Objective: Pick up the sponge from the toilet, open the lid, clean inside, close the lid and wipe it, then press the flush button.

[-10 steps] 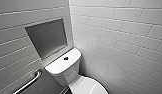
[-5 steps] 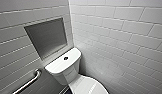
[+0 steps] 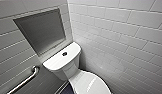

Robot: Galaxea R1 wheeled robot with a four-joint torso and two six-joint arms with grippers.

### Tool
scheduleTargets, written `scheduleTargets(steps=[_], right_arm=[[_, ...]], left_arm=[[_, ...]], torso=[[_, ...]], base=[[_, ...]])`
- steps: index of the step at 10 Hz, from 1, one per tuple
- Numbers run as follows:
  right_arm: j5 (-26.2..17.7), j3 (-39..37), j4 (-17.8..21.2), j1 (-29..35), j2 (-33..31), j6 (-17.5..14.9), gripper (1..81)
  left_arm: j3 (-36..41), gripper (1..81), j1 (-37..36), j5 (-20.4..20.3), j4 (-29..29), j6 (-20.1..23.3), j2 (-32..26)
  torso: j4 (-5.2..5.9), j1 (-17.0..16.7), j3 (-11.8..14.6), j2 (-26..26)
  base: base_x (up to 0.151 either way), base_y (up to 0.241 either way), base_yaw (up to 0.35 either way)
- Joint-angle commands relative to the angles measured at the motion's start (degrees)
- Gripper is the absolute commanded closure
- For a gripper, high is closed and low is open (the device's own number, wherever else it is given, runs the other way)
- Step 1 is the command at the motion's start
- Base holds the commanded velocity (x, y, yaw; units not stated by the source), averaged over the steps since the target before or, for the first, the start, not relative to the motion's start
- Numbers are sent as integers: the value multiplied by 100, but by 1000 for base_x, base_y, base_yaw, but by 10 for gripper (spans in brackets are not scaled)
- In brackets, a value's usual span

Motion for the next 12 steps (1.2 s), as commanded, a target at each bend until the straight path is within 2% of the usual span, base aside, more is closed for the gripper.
scheduleTargets(steps=[1, 4, 5, 7, 10, 11, 12], right_arm=[[-198, 15, -132, -17, -73, -4, 811], [-224, 15, -132, 10, -64, -13, 811], [-224, 15, -132, 10, -64, -13, 811], [-233, 15, -132, 36, -55, -13, 811], [-268, 15, -132, 72, -38, -13, 811], [-268, 15, -124, 80, -38, 4, 811], [-268, 15, -124, 80, -38, 13, 811]], left_arm=[[218, 10, -524, 405, -199, 7, 66], [218, 10, -515, 431, -208, 7, -48], [226, 10, -524, 422, -208, 7, -40], [235, 10, -568, 422, -208, -2, -13], [314, 10, -603, 440, -216, -2, -48], [418, 10, -595, 449, -216, -2, -110], [447, 10, -603, 440, -208, -2, -145]], torso=[[0, 0, 0, 0], [0, 0, 5, 0], [0, 369, 5, -573], [0, 452, 5, -713], [0, 826, 5, -1322], [0, 594, 5, -971], [0, 704, 5, -1149]], base=[[0, 0, 0], [0, 0, 0], [0, 0, 0], [0, 0, 0], [0, 0, 0], [0, 0, 0], [0, 0, 0]])
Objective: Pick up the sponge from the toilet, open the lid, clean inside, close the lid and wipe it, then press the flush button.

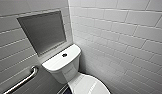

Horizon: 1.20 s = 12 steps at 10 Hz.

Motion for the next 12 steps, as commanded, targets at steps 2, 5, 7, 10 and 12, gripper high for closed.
scheduleTargets(steps=[2, 5, 7, 10, 12], right_arm=[[-211, 18, -115, 17, -63, 20, 811], [-211, 18, -80, 17, -54, 20, 811], [-202, 18, -71, 35, -46, 20, 811], [-202, 9, -53, 43, -37, 28, 811], [-211, -17, -45, 52, -19, 28, 811]], left_arm=[[212, 10, -533, 341, -142, -2, 10], [291, 10, -542, 341, -265, -2, -61], [265, 10, -542, 323, -292, -2, 1], [344, 10, -585, 332, -283, 7, 9], [484, 10, -586, 341, -257, 24, -17]], torso=[[0, 35, 0, -54], [0, 40, 0, -54], [0, 40, 0, -57], [0, 40, 0, -57], [0, 40, 0, -57]], base=[[0, 0, 0], [0, 0, 0], [0, 0, 0], [0, 0, 0], [0, 0, 0]])
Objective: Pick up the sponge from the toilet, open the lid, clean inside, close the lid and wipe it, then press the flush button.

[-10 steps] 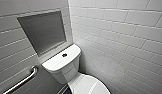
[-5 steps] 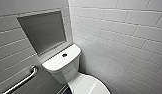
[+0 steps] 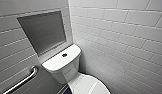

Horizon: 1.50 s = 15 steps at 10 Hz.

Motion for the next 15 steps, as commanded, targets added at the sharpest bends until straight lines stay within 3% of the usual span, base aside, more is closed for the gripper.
scheduleTargets(steps=[1, 4, 10, 12, 15], right_arm=[[-183, -26, -59, 80, -32, 11, 811], [-182, -35, -51, 80, -24, 11, 811], [-182, -53, -51, 81, -6, 11, 811], [-191, -70, -51, 107, -6, 11, 811], [-200, -105, -68, 125, 12, 11, 811]], left_arm=[[215, 10, -585, 373, -107, 23, 109], [128, 10, -593, 22, -133, -3, 285], [-392, 10, -821, 13, -792, -56, 532], [-279, 10, -857, 39, -845, -47, 427], [548, 10, -857, 22, -836, -47, 58]], torso=[[0, 0, 0, 0], [0, 0, 0, 0], [0, 0, 0, 0], [0, 0, 0, 0], [0, 0, 0, 0]], base=[[0, 0, 0], [0, 0, 0], [0, 0, 0], [0, 0, 0], [0, 0, 0]])
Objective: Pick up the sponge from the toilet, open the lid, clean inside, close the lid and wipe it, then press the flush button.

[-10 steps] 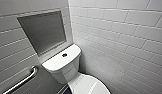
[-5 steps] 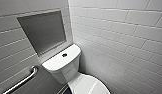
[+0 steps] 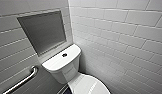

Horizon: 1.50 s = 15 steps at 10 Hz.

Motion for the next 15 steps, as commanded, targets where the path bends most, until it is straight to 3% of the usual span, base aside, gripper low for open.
scheduleTargets(steps=[1, 7, 9, 15], right_arm=[[-200, 6, -71, 70, -63, 9, 811], [-191, 6, -53, 70, -54, 9, 811], [-200, 6, -53, 70, -36, 9, 811], [-200, -12, -97, 105, -36, 9, 811]], left_arm=[[833, 10, -795, 78, -132, 81, -154], [896, 10, -795, 69, -325, 81, -251], [834, 10, -795, -123, -413, -7, -242], [641, 10, -716, -115, -194, 63, -409]], torso=[[0, 0, 0, 0], [0, 0, 0, 0], [0, 0, 0, 0], [0, 0, 0, 0]], base=[[0, 0, 0], [0, 0, 0], [0, 0, 0], [0, 0, 0]])
